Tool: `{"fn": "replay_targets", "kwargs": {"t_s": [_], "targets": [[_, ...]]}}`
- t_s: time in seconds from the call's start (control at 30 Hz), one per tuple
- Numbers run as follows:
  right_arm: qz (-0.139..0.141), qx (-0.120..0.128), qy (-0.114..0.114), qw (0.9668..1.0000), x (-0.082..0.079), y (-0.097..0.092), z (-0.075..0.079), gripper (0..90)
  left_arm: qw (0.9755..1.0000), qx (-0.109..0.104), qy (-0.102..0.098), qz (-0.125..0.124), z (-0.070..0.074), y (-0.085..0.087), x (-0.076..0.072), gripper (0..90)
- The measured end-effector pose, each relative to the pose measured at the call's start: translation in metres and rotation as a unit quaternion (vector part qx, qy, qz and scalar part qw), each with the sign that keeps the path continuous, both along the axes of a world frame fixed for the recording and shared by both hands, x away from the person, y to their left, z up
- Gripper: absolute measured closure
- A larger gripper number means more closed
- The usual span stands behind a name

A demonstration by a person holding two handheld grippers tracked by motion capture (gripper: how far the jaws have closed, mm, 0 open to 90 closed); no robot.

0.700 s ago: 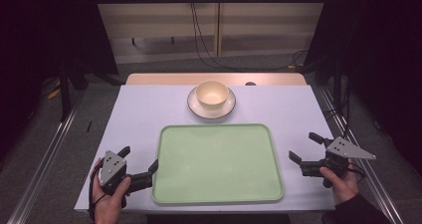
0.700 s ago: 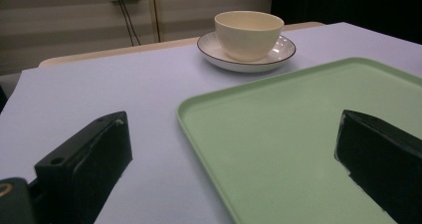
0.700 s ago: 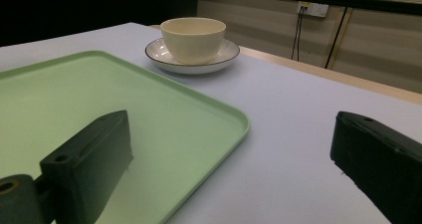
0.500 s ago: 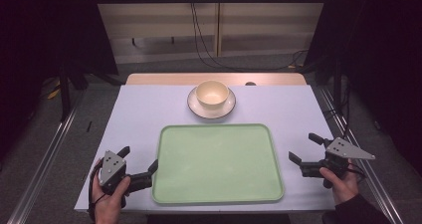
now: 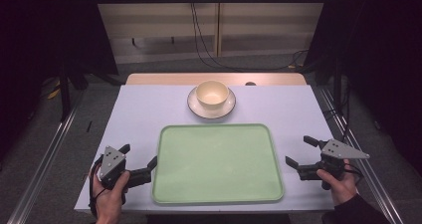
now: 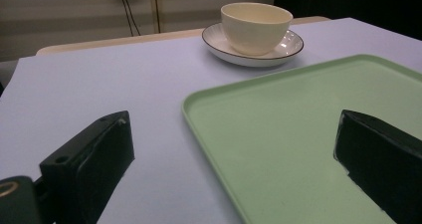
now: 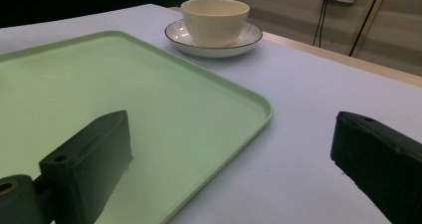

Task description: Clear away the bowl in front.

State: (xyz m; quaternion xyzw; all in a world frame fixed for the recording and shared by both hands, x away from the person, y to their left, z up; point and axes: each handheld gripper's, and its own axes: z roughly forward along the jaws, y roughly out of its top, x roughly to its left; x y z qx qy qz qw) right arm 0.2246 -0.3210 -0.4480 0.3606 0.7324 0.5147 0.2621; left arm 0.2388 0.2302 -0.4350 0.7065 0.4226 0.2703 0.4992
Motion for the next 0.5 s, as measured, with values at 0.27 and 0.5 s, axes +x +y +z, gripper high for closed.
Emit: {"fn": "replay_targets", "kwargs": {"t_s": [0.27, 0.5], "targets": [[0.002, 0.0, -0.004, 1.0, 0.001, 0.001, -0.001, 2.5, 1.0, -0.007, -0.003, 0.0, 0.002, -0.012, 0.01, 2.3], [0.004, 0.001, 0.0, 1.0, 0.001, 0.002, -0.001, 2.6, 0.9999, -0.008, -0.004, -0.014, 0.005, -0.022, 0.021, 2.4]]}}
